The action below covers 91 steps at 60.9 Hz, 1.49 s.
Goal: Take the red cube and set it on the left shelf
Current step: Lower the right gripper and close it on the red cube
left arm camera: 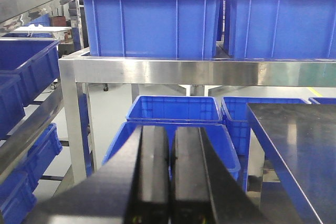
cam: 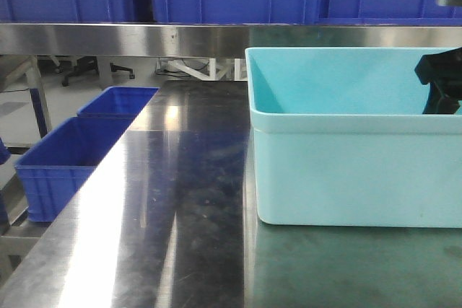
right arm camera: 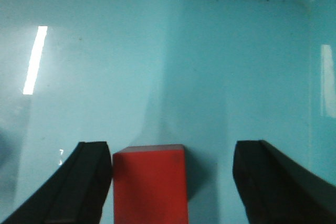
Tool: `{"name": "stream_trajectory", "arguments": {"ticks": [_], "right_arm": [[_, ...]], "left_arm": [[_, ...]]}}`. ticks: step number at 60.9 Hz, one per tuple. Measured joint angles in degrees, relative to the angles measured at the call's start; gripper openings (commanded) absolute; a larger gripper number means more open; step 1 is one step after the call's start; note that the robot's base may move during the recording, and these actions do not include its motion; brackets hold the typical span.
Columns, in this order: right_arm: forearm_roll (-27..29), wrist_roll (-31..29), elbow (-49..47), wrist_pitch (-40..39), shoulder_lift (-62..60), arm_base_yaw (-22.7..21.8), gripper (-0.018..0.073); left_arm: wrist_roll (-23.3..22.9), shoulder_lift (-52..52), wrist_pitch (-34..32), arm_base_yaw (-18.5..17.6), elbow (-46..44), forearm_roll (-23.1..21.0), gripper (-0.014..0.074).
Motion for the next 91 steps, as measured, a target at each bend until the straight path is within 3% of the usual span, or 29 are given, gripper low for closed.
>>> {"name": "stream_trajectory", "arguments": {"ticks": [44, 51, 61, 72, 91], "right_arm": [[-0.1, 0.0, -0.1, -2.3, 4.0, 1.9, 0.0585], [-0.1, 0.0, -0.1, -2.5, 4.0, 2.0, 0.0486], [-0.1, 0.0, -0.1, -2.5, 4.0, 2.0, 0.0244], [-0.1, 0.0, -0.1, -2.5, 4.0, 2.0, 0.0052], [-0.1, 0.0, -2.7, -2.0, -3.8, 2.0, 0.0058]], "left_arm": [[0.0, 0.0, 0.0, 0.0, 0.0, 0.0, 0.0102], [0.0, 0.0, 0.0, 0.0, 0.0, 0.0, 0.0102], [0.0, 0.0, 0.0, 0.0, 0.0, 0.0, 0.0102], [0.0, 0.0, 0.0, 0.0, 0.0, 0.0, 0.0102], [0.0, 0.0, 0.0, 0.0, 0.0, 0.0, 0.0102]]}}
